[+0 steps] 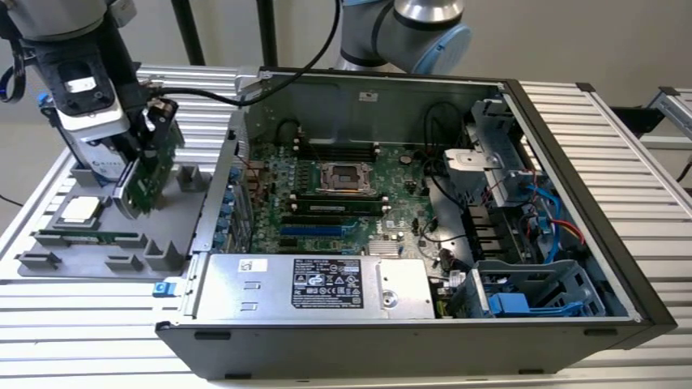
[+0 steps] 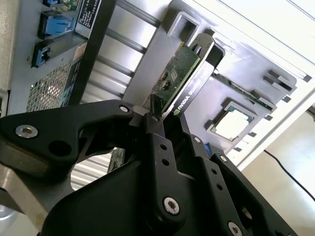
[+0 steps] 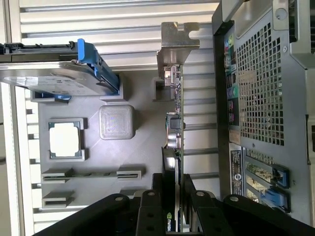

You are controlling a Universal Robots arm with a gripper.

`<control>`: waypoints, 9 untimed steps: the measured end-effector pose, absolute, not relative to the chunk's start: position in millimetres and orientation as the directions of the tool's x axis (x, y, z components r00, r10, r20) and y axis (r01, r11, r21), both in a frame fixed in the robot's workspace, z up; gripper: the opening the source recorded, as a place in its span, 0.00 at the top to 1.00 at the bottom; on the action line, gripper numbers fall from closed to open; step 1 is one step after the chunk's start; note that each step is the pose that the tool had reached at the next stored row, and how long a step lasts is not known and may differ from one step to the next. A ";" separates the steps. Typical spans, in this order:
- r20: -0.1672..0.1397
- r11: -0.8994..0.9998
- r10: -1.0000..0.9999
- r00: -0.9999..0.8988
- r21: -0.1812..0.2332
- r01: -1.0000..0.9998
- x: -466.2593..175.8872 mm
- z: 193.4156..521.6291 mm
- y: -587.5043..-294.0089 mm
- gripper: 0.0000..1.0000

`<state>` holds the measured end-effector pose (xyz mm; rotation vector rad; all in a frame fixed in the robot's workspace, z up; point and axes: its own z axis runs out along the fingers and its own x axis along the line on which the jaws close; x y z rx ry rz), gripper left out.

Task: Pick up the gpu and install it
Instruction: 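Pick up the gpu and move the gpu toward the slot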

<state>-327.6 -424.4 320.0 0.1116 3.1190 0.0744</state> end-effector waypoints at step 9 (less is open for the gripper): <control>-0.018 0.996 0.072 -0.997 0.048 0.071 -327.6 325.2 -424.4 1.00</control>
